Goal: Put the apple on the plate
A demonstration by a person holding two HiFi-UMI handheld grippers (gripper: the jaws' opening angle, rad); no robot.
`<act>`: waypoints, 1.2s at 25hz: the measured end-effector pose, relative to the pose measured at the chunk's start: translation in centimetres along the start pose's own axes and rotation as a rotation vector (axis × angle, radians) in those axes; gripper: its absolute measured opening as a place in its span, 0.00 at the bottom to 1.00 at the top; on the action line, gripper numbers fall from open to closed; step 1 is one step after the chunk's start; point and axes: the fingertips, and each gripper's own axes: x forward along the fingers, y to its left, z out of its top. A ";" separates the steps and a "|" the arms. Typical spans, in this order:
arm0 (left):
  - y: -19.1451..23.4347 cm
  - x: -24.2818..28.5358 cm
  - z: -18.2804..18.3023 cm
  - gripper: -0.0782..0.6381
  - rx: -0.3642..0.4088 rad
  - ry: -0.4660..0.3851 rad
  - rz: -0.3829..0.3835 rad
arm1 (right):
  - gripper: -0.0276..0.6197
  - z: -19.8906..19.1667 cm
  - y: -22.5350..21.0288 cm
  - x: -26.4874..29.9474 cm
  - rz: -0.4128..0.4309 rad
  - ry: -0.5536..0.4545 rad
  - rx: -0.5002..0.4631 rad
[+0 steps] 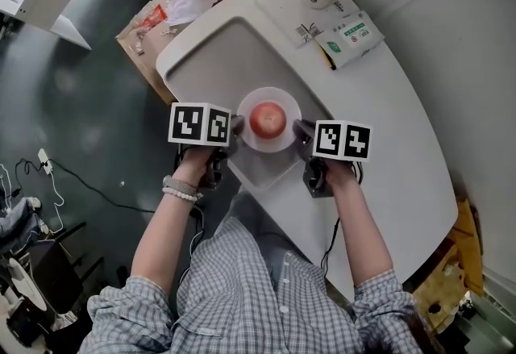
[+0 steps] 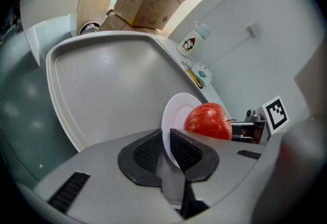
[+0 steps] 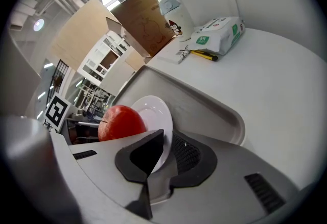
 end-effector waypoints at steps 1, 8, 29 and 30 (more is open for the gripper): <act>0.0 0.1 0.0 0.17 0.010 0.001 0.005 | 0.12 0.0 0.0 0.1 -0.007 0.000 -0.017; 0.0 0.1 0.2 0.17 0.029 0.002 0.008 | 0.12 0.0 0.1 0.1 -0.028 -0.005 -0.048; 0.0 -4.9 2.7 0.17 0.097 -0.263 0.096 | 0.12 3.0 0.5 -3.8 -0.022 -0.258 -0.066; -0.5 -5.2 2.8 0.15 0.106 -0.285 0.084 | 0.12 2.9 0.8 -4.2 -0.009 -0.275 -0.064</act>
